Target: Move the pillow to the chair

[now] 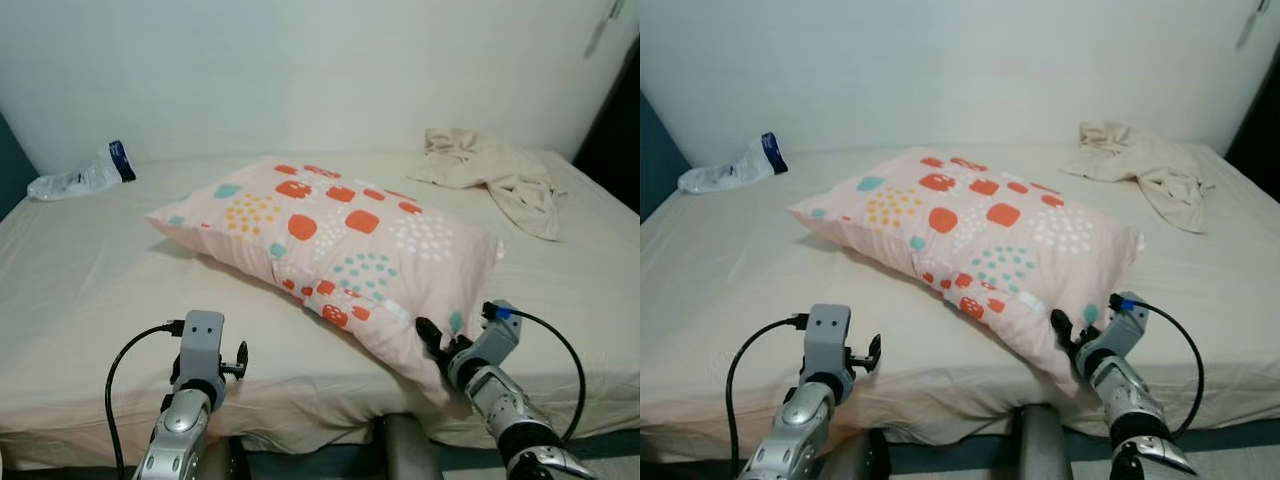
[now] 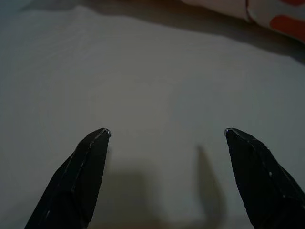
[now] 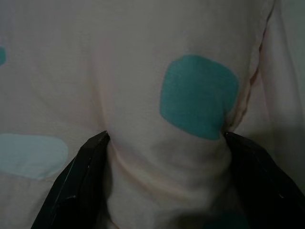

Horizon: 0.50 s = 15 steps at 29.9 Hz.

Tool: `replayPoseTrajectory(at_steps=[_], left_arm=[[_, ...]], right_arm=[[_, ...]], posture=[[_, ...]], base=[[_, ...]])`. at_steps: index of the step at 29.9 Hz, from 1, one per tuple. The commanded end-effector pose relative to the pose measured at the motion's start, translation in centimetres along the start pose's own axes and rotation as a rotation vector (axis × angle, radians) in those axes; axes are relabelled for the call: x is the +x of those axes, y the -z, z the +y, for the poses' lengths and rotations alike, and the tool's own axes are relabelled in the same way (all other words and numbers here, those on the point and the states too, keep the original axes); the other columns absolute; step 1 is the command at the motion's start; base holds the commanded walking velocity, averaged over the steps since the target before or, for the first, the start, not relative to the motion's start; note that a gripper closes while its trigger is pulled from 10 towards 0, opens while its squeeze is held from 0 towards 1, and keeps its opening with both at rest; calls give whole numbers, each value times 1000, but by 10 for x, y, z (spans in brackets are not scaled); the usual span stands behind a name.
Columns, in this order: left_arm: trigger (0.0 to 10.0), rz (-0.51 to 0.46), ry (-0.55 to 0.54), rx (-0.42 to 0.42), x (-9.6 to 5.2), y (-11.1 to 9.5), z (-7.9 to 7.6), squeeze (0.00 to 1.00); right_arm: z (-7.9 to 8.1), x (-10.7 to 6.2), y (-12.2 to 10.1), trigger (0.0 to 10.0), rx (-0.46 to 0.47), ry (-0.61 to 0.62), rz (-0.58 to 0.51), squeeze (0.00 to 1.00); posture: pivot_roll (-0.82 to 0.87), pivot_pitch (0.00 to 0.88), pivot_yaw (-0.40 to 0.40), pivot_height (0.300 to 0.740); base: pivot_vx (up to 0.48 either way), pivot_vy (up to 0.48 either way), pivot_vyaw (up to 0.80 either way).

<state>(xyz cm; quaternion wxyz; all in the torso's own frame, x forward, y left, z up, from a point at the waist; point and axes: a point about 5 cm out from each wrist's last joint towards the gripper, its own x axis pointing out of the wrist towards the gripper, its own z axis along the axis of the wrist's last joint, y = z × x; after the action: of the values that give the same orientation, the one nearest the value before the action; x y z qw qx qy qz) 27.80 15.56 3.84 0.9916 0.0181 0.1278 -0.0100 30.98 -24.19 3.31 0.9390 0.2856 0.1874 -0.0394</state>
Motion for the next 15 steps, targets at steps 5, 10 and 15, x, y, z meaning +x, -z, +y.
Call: replayPoseTrajectory(at_steps=[5, 10, 15], left_arm=[[10000, 17, 15, 21, -7, 2, 4, 0], [10000, 15, 11, 29, -12, 1, 10, 0], [10000, 14, 1, 30, -14, 1, 13, 0]], right_arm=[[-11, -7, 20, 10000, 116, 5, 22, 0], [-5, -5, 29, 10000, 212, -27, 31, 0], [18, 4, 23, 10000, 261, -148, 22, 0]], posture=[[3, 129, 61, 505], [39, 139, 63, 505], [50, 135, 62, 505]], base=[[0, 0, 0], [0, 0, 0], [0, 0, 0]])
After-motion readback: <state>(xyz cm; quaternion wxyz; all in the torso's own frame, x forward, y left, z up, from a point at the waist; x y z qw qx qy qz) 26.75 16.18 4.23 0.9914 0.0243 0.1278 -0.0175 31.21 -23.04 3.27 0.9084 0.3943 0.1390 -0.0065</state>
